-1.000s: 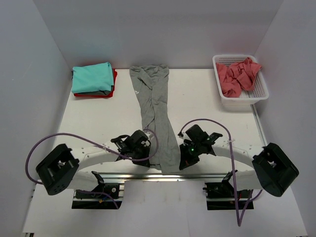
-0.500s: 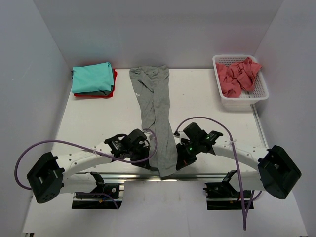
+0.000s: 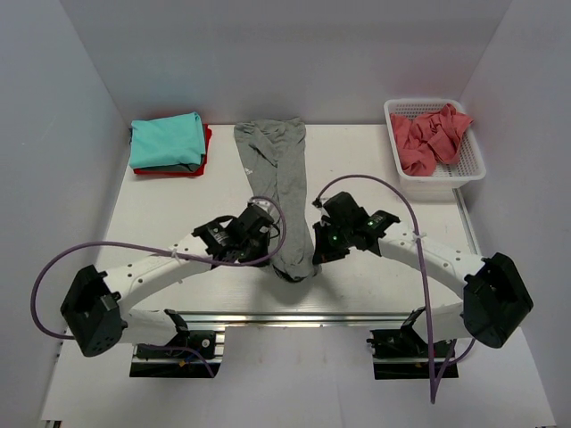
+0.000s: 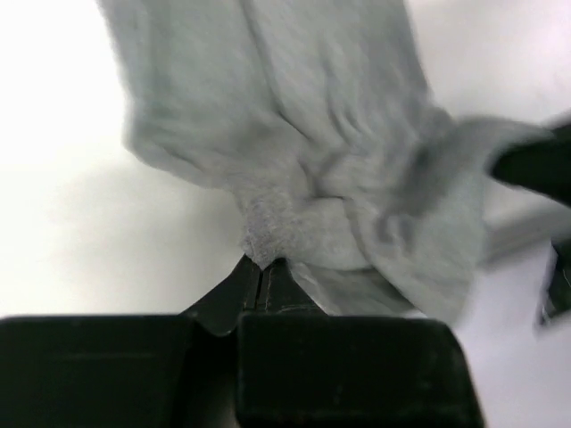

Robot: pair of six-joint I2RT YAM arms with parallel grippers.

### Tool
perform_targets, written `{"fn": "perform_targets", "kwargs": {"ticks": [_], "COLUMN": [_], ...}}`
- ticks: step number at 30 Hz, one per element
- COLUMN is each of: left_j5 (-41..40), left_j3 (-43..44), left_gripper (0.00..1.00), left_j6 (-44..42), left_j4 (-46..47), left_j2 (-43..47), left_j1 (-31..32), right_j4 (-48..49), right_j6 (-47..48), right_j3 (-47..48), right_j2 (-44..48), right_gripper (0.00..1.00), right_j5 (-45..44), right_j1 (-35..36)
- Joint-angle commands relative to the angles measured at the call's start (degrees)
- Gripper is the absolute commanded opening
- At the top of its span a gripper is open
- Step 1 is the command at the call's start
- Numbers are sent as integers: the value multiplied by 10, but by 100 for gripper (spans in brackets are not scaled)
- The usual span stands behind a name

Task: Fold and stack the t-shirts
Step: Grab the bottom of the folded rectangular tshirt with both arms, then fold the folded rectangular tshirt in 1/3 of the way

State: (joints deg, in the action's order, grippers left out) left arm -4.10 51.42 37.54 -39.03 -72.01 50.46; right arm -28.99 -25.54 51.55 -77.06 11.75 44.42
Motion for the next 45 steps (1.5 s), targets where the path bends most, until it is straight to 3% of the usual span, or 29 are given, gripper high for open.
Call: {"fn": "perform_targets", "kwargs": {"ticks": [1, 9, 18, 30, 43, 45], "left_j5": [-131, -211, -211, -94, -45, -40], "left_j3": [56, 131, 230, 362, 465, 477], "left_gripper": [0, 0, 0, 0, 0, 12], "left_j6": [6, 0, -73, -123, -129, -129], "left_j4": [-26, 39, 109, 152, 147, 142], "left_j2": [-37, -72, -175, -327, -447, -467], "left_j1": [-19, -80, -164, -247, -307, -312], "right_j4": [8, 31, 69, 78, 93, 105], "right_j6": [-6, 28, 69, 121, 132, 124], "right_j3": [49, 171, 305, 499, 648, 654], "right_j2": [-17, -90, -184, -357, -520, -541], "right_gripper": [0, 0, 0, 0, 0, 0], "right_j5": [-88, -141, -190, -97, 5, 17], "right_j1": [-11, -43, -89, -148, -186, -190]}}
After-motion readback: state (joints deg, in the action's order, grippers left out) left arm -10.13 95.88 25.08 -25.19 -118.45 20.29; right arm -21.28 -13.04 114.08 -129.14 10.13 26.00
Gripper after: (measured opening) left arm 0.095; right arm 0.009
